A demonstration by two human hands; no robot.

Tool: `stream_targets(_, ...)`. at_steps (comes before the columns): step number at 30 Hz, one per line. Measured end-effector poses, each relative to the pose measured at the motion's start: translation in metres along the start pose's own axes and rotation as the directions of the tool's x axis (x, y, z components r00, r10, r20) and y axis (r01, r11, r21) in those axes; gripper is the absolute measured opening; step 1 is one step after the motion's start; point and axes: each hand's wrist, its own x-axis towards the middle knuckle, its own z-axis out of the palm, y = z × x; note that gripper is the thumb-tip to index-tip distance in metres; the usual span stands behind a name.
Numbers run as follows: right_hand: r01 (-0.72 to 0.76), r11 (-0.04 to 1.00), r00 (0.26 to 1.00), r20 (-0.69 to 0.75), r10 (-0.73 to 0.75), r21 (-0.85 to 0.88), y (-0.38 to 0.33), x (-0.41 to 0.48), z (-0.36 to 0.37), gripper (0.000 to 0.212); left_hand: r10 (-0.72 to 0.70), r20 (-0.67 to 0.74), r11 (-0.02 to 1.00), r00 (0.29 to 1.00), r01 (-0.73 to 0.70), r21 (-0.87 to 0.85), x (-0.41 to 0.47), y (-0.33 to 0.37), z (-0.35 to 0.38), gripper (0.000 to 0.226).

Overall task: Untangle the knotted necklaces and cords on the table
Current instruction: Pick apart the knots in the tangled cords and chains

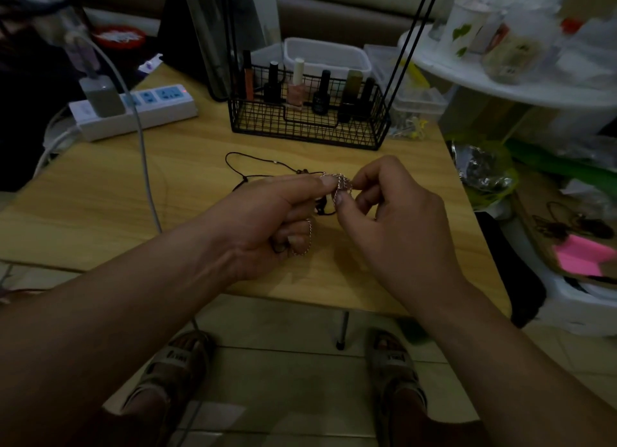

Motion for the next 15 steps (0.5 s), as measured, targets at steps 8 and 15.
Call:
stream_targets(8, 0.002, 1.0, 0.998, 0.07, 0.0, -0.025, 0.003, 0.002, 0.0, 0.009, 0.019, -0.035, 0.998, 0.999, -0.017, 0.064, -0.001, 0.001, -0.001, 0.011)
stream_targets(15, -0.109, 0.977, 0.993, 0.068, 0.099, 0.181, 0.004, 0.004, -0.01, 0.008, 0.087, -0.106, 0.97, 0.991, -0.06, 0.234, -0.004, 0.006, -0.005, 0.027)
